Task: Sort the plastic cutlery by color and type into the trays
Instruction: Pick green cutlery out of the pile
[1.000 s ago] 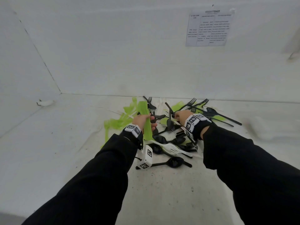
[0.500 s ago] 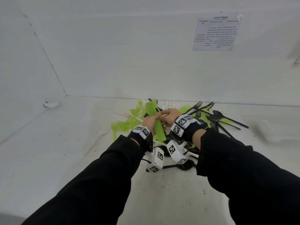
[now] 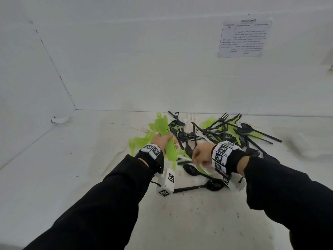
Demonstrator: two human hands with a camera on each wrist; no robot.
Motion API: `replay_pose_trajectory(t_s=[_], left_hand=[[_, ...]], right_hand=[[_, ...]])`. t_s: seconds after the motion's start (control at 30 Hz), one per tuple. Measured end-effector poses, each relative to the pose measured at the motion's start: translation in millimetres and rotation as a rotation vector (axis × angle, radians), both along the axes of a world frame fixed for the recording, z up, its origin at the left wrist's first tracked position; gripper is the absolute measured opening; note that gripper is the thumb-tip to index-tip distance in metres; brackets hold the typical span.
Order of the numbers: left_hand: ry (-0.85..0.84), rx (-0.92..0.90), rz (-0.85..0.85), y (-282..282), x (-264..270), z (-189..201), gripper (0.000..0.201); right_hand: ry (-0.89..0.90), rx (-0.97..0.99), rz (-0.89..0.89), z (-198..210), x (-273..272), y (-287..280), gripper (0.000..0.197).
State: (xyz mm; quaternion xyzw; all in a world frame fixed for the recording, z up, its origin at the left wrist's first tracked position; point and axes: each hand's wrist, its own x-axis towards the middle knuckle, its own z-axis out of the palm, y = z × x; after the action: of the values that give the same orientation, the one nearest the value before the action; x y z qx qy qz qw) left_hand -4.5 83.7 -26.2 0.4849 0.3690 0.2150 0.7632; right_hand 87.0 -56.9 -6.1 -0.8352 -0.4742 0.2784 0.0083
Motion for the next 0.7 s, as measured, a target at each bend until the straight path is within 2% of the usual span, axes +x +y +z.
replay_pose_trajectory(t_s=[0.1,0.23,0.3,0.47,0.5,0.57,0.63,0.7], left_hand=[[-0.001,0.005,0.008,3,-3,-2,0.016],[-0.001,-0.007,-0.01,1,-6,-3,0.015],[-0.002,-0.004,-0.021,1,-6,-5,0.014],[-0.014,0.007,-0.01,-3,-3,-10,0.018],[-0.018,0.006,-0.016,-4,0,-10,0.019],[-0.012,-0.001,-0.031,-7,7,-11,0.019],[-0.007,-0.015,-0.058,-10,18,-9,0.016],[-0.019,-0.038,-0.076,-16,30,-5,0.015]], right_hand=[[-0.194,0.113,-0.037,3,4,5,0.03],[-0.305,0.011,-0.057,-6,3,8,0.03],[-0.281,-0.012,-0.032,-10,1,2,0.029],[-0.008,0.144,-0.021,-16,4,-7,0.021],[-0.003,0.201,-0.067,-16,8,-9,0.022],[-0.128,0.283,-0.224,-17,23,-12,0.026],[-0.309,0.189,-0.382,-22,41,-20,0.036],[-0.315,0.003,-0.37,-27,59,-27,0.047]])
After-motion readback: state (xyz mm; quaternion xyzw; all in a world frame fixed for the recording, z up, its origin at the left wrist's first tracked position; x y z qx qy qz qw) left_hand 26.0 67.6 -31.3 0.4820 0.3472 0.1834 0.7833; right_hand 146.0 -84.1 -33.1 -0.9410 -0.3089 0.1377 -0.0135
